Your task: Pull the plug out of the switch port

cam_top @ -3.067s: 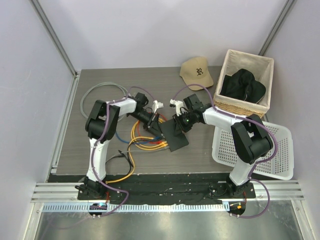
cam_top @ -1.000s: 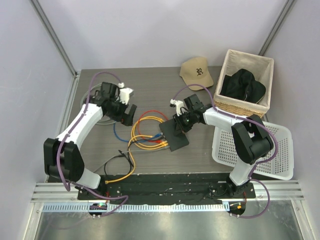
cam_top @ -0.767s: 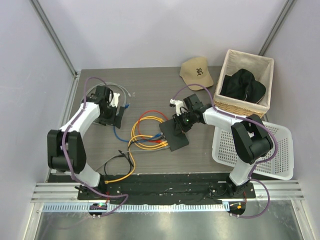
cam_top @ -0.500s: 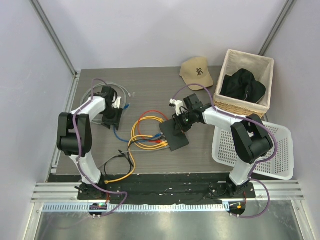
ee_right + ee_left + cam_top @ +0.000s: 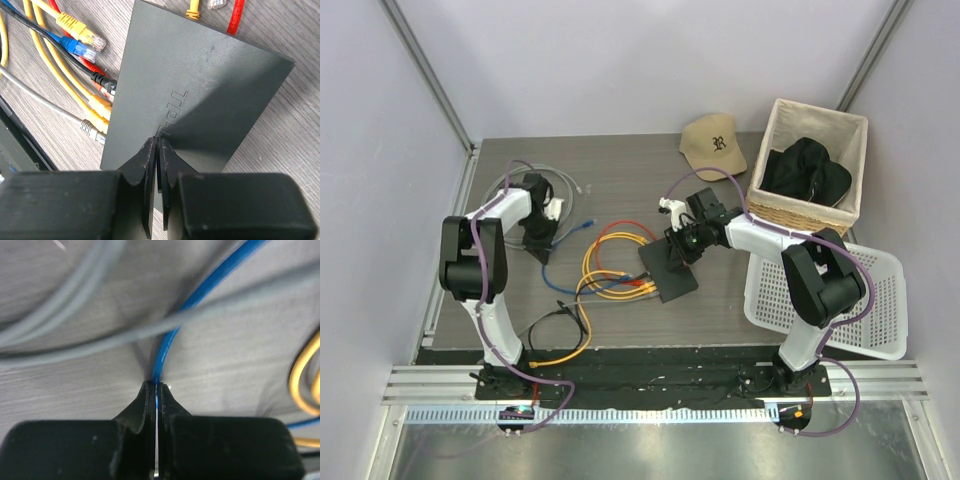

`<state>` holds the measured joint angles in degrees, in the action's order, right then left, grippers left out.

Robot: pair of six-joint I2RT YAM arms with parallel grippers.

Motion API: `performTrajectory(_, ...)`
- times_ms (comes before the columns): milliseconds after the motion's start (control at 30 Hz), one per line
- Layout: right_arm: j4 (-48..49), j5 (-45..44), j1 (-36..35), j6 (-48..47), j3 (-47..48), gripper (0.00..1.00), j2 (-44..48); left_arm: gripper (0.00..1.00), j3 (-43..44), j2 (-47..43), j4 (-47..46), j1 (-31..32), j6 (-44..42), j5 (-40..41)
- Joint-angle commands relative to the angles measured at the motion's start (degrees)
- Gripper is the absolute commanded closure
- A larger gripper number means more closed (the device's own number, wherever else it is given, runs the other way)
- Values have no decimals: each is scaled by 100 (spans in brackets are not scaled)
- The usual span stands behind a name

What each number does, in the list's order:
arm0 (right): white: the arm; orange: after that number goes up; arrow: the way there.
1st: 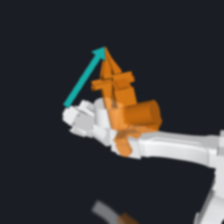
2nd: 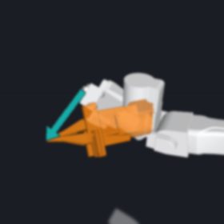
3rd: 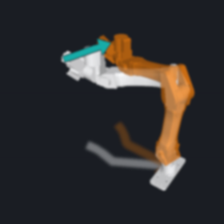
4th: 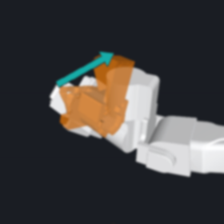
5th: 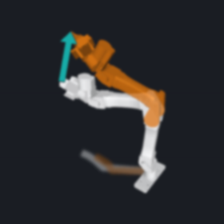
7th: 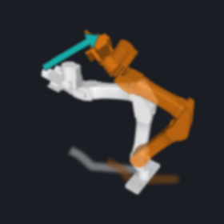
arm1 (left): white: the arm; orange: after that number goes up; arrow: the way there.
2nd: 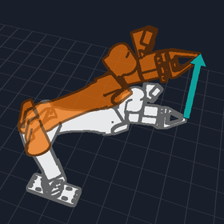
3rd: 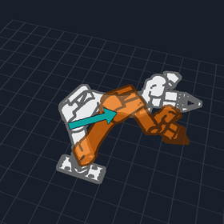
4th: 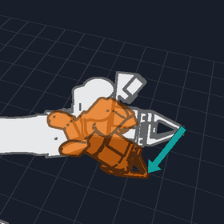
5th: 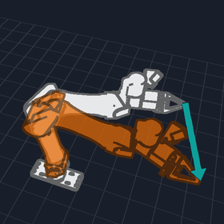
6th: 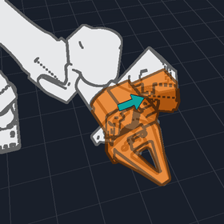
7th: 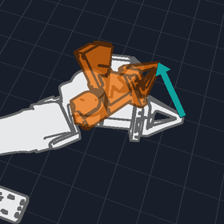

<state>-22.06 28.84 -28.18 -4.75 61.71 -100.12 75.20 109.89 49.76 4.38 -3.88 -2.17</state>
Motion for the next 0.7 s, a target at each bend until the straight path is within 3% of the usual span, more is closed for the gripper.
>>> performTrajectory(0,-79,-590,-20,-210,-116,87,-228,100,48,-537,807,-60,-1157,-328)
performTrajectory(333,-114,-529,-29,-193,104,87,-482,100,170,-2093,141,-60,-2793,-47)
performTrajectory(467,-114,-520,-38,-192,122,87,-491,100,232,-2165,-991,-60,-2443,1076)
performTrajectory(500,-105,-528,-38,-201,122,87,-483,100,249,-2086,-1151,-69,-2329,1731)
performTrajectory(567,-96,-529,-38,-193,95,87,-448,100,493,-1674,-1399,-174,-1619,2351)
performTrajectory(667,-61,-572,-47,-210,43,87,-342,100,1082,-1076,-758,-611,-546,2073)
